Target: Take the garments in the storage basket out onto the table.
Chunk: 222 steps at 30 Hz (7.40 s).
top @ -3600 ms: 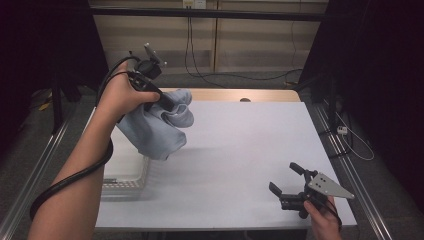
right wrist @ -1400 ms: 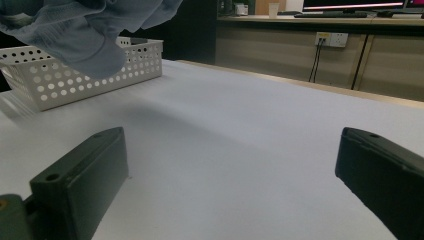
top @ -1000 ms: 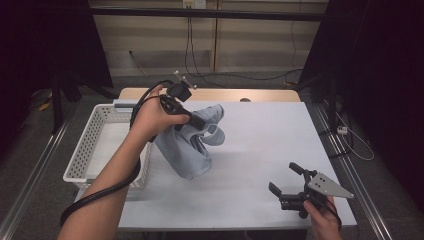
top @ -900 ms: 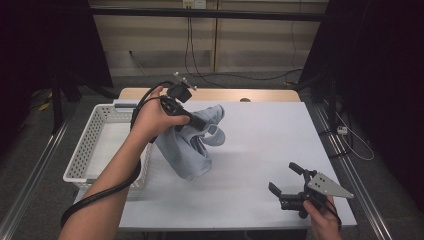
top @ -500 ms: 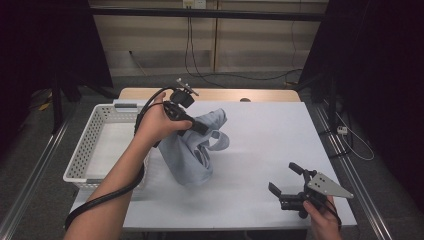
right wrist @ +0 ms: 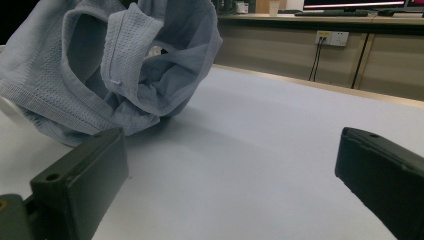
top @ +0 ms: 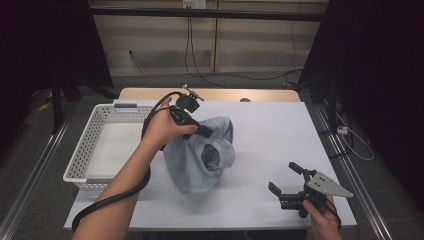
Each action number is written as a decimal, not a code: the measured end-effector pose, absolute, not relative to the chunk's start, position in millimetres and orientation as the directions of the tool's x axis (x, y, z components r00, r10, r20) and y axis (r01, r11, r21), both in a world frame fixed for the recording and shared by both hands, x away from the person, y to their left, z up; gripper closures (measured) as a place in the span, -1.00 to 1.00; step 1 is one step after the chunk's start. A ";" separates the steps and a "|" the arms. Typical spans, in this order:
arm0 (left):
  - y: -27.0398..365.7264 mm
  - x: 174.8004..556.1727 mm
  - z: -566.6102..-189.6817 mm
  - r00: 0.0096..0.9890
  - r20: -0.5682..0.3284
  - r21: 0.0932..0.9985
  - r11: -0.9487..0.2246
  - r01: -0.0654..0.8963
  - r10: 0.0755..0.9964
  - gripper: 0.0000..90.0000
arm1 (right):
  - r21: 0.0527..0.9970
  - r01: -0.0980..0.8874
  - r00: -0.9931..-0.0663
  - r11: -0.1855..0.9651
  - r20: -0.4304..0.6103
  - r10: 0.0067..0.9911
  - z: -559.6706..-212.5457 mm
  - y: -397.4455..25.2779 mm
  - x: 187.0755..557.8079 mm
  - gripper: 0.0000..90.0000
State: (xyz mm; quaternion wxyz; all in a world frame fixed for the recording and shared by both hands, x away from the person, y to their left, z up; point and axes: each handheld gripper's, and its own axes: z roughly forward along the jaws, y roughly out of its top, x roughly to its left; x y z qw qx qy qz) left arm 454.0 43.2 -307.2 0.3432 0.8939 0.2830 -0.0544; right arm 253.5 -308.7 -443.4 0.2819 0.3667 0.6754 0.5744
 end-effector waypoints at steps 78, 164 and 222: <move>77.8 461.8 -338.2 0.782 -0.225 0.675 -0.486 0.555 0.582 -0.64 | 0.921 0.304 -0.599 0.244 -0.014 0.801 -431.8 -257.6 292.3 -0.88; 74.5 437.4 -372.7 0.797 -0.265 0.688 -0.472 0.551 0.543 -0.65 | 0.904 0.353 -0.506 0.241 -0.032 0.862 -361.5 -270.5 392.6 0.95; 61.5 431.7 -418.6 0.812 -0.201 0.600 -0.587 0.544 0.548 0.35 | 0.870 0.429 -0.550 0.243 0.038 0.834 -419.4 -265.6 335.4 -0.43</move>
